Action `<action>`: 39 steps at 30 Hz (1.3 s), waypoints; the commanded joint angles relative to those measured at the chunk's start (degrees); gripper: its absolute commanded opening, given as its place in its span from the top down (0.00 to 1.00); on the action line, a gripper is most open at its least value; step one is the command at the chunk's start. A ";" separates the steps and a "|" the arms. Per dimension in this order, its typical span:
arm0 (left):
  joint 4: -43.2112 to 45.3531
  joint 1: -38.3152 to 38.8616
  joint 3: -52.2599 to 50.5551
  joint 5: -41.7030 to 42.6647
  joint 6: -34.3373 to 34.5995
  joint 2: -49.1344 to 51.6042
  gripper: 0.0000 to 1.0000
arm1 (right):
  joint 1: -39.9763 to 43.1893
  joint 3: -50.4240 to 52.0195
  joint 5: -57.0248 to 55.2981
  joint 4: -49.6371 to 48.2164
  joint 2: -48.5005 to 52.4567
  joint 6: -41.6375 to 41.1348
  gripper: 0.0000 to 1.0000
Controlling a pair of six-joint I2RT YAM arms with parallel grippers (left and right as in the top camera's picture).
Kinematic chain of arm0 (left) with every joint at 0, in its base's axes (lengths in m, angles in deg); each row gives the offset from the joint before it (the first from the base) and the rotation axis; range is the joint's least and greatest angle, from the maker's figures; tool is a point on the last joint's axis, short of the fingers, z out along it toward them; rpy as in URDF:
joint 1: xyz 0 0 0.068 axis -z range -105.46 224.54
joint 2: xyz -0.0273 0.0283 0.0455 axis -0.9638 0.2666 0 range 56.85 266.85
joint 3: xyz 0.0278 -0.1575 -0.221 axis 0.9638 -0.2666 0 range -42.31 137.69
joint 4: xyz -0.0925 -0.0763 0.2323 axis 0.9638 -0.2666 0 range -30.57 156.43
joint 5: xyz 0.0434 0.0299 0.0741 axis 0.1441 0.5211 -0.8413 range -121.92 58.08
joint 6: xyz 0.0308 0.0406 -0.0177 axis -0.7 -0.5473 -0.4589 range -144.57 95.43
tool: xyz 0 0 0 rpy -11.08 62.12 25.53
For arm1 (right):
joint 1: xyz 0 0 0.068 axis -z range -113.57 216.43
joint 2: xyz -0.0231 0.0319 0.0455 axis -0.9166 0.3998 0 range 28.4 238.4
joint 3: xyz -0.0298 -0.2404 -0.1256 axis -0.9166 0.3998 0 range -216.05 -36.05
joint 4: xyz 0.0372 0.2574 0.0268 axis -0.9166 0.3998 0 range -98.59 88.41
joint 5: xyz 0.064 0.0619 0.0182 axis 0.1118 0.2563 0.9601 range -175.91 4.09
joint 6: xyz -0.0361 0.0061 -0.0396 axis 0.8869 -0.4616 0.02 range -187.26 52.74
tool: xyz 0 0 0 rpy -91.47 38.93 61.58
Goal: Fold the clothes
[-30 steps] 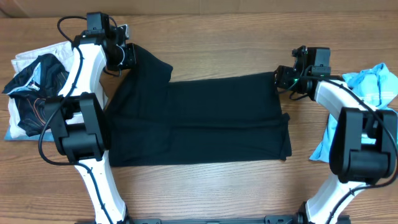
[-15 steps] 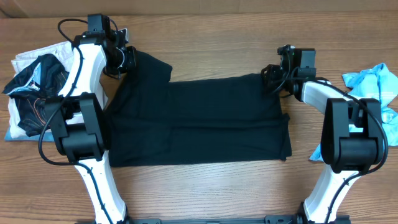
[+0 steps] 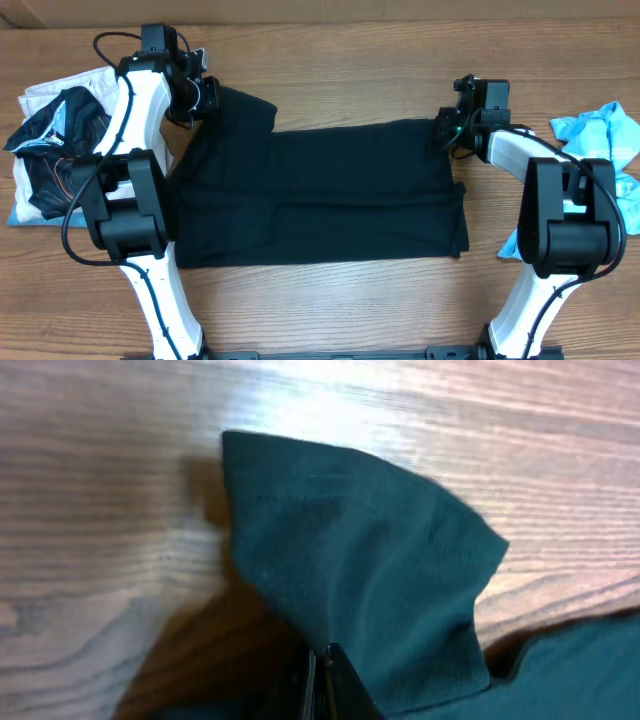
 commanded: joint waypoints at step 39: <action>-45.64 -1.44 -6.03 -20.74 7.72 -14.86 0.96 | 3.34 -2.95 -10.54 60.04 -23.17 -3.23 0.96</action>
